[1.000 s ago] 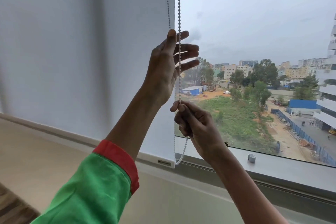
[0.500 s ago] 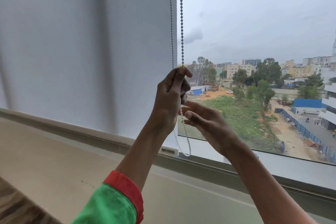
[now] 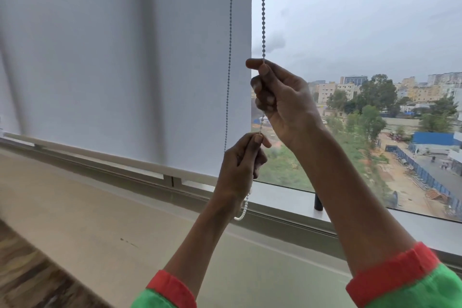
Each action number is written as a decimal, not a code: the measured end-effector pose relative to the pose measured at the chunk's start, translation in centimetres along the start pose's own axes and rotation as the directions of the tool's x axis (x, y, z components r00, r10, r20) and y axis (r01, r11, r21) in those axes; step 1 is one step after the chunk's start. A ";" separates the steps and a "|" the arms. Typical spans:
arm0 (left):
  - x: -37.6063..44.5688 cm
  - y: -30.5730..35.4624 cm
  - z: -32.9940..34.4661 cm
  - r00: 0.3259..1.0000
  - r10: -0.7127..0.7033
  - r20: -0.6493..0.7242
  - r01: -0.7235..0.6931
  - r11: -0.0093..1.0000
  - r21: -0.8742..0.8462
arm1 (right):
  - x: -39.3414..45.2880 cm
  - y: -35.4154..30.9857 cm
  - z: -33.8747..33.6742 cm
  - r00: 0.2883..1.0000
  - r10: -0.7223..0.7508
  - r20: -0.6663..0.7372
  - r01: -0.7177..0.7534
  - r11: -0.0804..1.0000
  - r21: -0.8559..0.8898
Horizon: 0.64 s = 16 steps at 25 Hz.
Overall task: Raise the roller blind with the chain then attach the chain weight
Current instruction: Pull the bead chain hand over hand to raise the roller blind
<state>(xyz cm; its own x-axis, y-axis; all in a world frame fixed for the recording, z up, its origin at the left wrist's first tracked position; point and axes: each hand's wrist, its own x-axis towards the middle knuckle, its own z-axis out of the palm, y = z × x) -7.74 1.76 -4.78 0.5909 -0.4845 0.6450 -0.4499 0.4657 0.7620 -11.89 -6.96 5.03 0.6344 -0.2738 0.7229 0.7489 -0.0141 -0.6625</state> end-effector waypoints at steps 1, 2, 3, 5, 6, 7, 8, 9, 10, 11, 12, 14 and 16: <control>0.1 0.0 -0.3 1.000 -0.015 0.023 0.015 1.000 -0.001 | -0.2 0.4 0.0 0.999 -0.037 0.001 0.037 0.999 0.007; 0.1 0.0 -0.5 0.998 -0.042 0.049 0.043 0.999 -0.006 | -0.5 0.7 -0.1 0.998 -0.067 0.008 0.067 0.998 0.008; 0.2 0.2 -0.8 0.995 -0.072 0.065 0.073 0.997 -0.011 | -0.9 1.0 -0.3 0.996 -0.088 0.018 0.087 0.996 0.008; 1.0 0.6 -1.5 0.994 -0.100 0.042 0.102 0.994 -0.043 | -2.1 1.8 -0.8 0.994 -0.098 0.041 0.097 0.995 0.025; 1.6 1.1 -1.8 0.996 -0.091 0.017 0.092 0.993 -0.068 | -2.7 2.3 -1.1 0.995 -0.091 0.051 0.089 0.995 0.037; 2.3 1.7 -2.1 0.997 -0.071 0.001 0.071 0.993 -0.093 | -3.4 2.8 -1.4 0.995 -0.078 0.057 0.076 0.996 0.045; 3.1 2.5 -2.1 0.999 -0.046 -0.002 0.046 0.991 -0.124 | -4.0 3.4 -1.7 0.997 -0.061 0.056 0.059 0.997 0.050; 3.9 3.5 -2.0 1.000 -0.025 0.001 0.025 0.985 -0.169 | -4.7 3.9 -1.9 0.998 -0.044 0.052 0.042 0.998 0.044; 4.8 4.4 -1.8 1.000 -0.013 0.008 0.014 0.973 -0.230 | -5.3 4.5 -2.0 0.998 -0.031 0.050 0.030 0.999 0.030; 5.6 5.4 -1.5 1.000 -0.009 0.018 0.014 0.954 -0.299 | -5.8 5.1 -2.1 0.999 -0.021 0.049 0.021 1.000 0.012; 6.4 6.4 -1.2 1.000 -0.009 0.029 0.019 0.930 -0.366 | -6.3 5.7 -2.2 0.999 -0.011 0.050 0.011 1.000 -0.004; 7.4 7.9 -0.4 0.999 0.004 0.037 0.012 0.907 -0.420 | -7.1 6.7 -2.3 0.998 0.014 0.056 -0.012 1.000 -0.026; 7.8 8.6 0.2 1.000 0.027 0.015 -0.020 0.932 -0.361 | -7.5 7.5 -2.5 0.997 0.035 0.062 -0.032 0.999 -0.044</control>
<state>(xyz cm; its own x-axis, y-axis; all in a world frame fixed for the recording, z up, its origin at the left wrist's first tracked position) -7.12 1.76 6.82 0.5686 -0.4823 0.6664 -0.1894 0.7116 0.6766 -11.54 -7.42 -5.90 0.6709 -0.2135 0.7102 0.7190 -0.0473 -0.6934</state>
